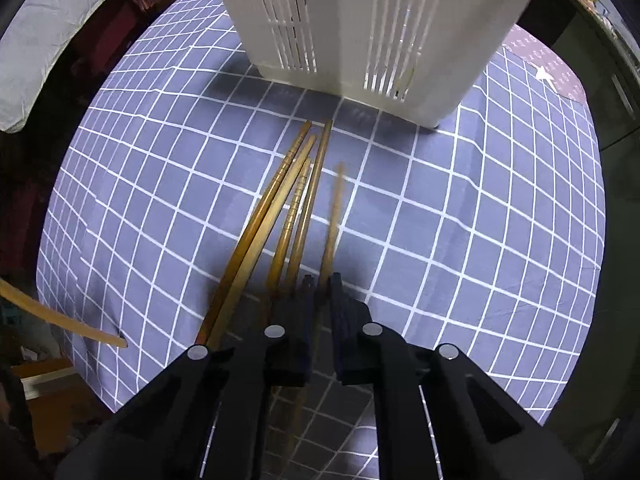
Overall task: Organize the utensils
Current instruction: 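Grasp a wooden chopstick with the right tool while the left tool holds its chopstick upright, then carry both upright chopsticks to the white holder and lower them in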
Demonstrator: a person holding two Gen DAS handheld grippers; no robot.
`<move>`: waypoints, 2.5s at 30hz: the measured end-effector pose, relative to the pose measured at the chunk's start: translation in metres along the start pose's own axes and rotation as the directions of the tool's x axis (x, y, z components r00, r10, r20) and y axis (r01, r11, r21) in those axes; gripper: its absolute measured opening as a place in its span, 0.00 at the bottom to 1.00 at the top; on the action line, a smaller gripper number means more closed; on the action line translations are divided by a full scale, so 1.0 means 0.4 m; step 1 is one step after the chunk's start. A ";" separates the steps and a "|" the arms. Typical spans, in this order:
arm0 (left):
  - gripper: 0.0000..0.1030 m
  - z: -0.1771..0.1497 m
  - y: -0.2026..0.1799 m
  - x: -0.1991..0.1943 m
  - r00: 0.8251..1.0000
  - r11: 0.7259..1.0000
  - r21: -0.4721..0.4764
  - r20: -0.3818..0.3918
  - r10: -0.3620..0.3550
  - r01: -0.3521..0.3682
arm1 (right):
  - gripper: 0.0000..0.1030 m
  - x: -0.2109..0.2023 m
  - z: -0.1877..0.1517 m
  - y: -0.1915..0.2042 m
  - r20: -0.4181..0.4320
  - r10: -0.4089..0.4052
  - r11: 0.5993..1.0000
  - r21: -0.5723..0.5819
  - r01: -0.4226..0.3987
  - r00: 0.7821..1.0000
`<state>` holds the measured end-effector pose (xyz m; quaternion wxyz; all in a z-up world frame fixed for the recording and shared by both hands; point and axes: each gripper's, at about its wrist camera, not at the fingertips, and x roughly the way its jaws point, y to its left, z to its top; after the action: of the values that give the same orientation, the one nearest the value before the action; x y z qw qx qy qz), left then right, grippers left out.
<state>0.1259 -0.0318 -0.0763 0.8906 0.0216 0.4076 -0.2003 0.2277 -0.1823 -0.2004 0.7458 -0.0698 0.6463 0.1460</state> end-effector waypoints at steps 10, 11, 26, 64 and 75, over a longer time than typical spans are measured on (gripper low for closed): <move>0.07 0.001 -0.003 -0.001 1.000 1.000 0.013 0.002 -0.005 0.005 | 0.07 -0.104 -0.051 -0.008 0.122 0.086 0.996 0.004 -0.087 0.989; 0.07 0.000 -0.004 -0.002 1.000 1.000 0.014 0.002 -0.006 0.006 | 0.07 -0.119 -0.059 -0.009 0.140 0.094 0.995 0.004 -0.096 0.986; 0.06 -0.005 -0.009 -0.022 1.000 0.999 0.032 0.014 -0.001 0.000 | 0.07 -0.328 -0.196 -0.073 0.370 0.134 0.989 0.005 -0.146 0.919; 0.06 0.029 -0.052 -0.034 0.999 0.997 0.076 0.035 0.003 -0.005 | 0.07 -0.425 -0.208 -0.057 0.483 0.136 0.989 -0.022 -0.143 0.865; 0.06 0.090 -0.059 -0.060 0.998 0.996 0.087 0.070 -0.003 -0.003 | 0.07 -0.496 -0.185 -0.039 0.525 0.133 0.991 -0.048 -0.127 0.841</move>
<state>0.1289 -0.0525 -0.0316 0.9026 0.0533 0.3670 -0.2184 0.1384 -0.2443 -0.0180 0.8823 0.0127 0.4194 0.2134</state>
